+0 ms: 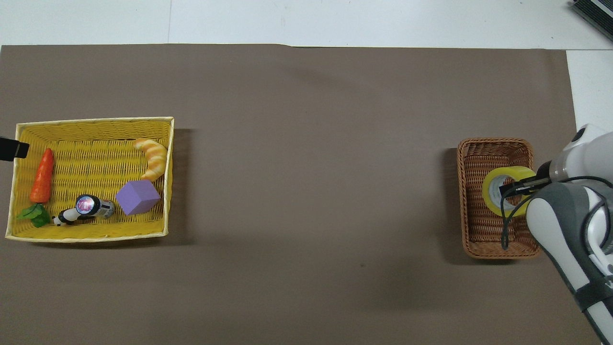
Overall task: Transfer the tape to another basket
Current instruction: 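Lower the tape into the wicker basket and open the right gripper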
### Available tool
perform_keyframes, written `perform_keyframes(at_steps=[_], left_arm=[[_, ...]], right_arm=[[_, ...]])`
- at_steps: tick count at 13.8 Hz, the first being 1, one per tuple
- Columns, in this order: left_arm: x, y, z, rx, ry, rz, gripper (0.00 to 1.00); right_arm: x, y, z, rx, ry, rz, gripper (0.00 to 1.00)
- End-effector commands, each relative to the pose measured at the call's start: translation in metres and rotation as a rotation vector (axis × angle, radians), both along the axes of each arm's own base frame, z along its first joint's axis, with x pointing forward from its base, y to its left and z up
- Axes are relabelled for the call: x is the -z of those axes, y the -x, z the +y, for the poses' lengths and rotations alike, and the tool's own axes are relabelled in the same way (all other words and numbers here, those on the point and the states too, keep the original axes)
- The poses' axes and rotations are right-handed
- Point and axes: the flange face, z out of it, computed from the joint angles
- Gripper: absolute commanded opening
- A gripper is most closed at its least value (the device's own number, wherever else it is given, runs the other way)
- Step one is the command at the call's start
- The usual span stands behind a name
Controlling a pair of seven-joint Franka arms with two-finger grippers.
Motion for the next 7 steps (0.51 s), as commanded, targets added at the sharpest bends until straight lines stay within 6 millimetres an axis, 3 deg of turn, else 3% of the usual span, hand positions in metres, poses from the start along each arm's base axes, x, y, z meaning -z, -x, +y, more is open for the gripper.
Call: perform_keyframes(at_steps=[1,4,7], left_arm=[[-0.001,0.009,0.009,-0.027,-0.010,0.027,1.00],[-0.002,0.009,0.015,-0.065,-0.004,0.026,1.00],[-0.001,0.008,0.021,-0.078,-0.001,0.026,1.00]], right_arm=[[0.017,0.010,-0.004,-0.001,0.038,-0.016,0.00],[0.021,0.010,-0.002,-0.033,0.080,-0.010,0.00],[0.040,0.021,0.002,-0.007,0.090,-0.009,0.00]])
